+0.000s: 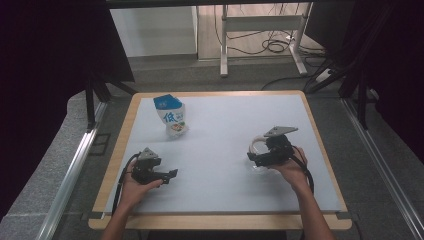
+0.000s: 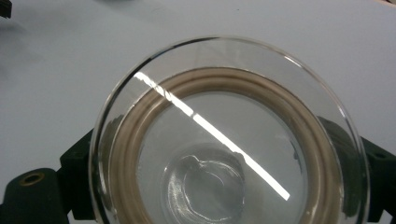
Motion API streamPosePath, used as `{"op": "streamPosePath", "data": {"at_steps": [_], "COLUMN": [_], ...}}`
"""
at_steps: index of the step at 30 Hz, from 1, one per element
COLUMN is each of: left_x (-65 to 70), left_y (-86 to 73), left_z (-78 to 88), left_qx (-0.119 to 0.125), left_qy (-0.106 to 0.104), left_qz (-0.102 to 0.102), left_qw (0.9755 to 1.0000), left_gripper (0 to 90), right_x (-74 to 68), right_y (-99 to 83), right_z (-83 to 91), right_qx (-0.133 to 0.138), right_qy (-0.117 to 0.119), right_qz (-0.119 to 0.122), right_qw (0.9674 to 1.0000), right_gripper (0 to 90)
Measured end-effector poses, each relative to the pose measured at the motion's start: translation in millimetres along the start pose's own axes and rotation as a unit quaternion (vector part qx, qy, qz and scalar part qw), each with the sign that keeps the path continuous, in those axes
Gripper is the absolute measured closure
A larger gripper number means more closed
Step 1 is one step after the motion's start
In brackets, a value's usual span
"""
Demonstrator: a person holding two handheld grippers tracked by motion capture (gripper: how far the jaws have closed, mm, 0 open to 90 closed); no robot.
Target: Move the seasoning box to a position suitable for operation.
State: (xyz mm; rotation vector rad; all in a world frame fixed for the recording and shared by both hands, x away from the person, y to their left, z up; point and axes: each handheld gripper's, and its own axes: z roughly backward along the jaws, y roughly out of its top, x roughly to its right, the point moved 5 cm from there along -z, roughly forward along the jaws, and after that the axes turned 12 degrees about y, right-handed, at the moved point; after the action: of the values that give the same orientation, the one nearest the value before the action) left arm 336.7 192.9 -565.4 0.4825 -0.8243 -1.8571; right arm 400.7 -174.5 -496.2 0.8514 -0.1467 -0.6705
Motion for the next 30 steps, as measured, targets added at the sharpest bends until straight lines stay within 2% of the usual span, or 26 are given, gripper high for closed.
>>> {"op": "streamPosePath", "data": {"at_steps": [6, 9, 14, 18, 24, 29, 30], "left_x": [0.3, 0.0, -0.5, -0.8, -1.5, -2.4, -2.8], "left_y": [-0.7, -1.0, -1.8, -2.0, -3.5, -1.2, 1.2], "left_z": [-0.7, -0.8, -0.9, -0.7, -0.9, 0.1, 0.0], "left_qx": [-0.002, -0.002, -0.003, -0.002, -0.004, 0.001, 0.006], "left_qy": [-0.001, -0.001, 0.000, 0.001, 0.002, 0.001, -0.002], "left_qz": [-0.001, 0.000, 0.000, 0.000, 0.001, 0.001, 0.002], "left_qw": [1.0000, 1.0000, 1.0000, 1.0000, 1.0000, 1.0000, 1.0000], "left_gripper": [15.5, 15.5, 15.5, 15.5, 15.4, 15.3, 15.3], "right_x": [-3.5, -3.5, -2.4, -4.6, -4.4, -4.4, -5.1], "right_y": [-2.9, -2.9, -3.0, -5.0, -7.3, -3.6, 2.9], "right_z": [-2.7, -3.0, -3.4, -4.4, -6.3, -6.0, -0.1], "right_qx": [-0.010, -0.011, -0.012, -0.021, -0.035, -0.026, 0.000], "right_qy": [-0.024, -0.029, -0.019, -0.002, 0.008, 0.003, 0.001], "right_qz": [-0.010, -0.012, -0.007, 0.002, 0.014, 0.010, 0.006], "right_qw": [0.9996, 0.9994, 0.9997, 0.9998, 0.9993, 0.9996, 1.0000], "right_gripper": [11.5, 11.5, 11.5, 11.5, 11.0, 5.8, 5.8]}}
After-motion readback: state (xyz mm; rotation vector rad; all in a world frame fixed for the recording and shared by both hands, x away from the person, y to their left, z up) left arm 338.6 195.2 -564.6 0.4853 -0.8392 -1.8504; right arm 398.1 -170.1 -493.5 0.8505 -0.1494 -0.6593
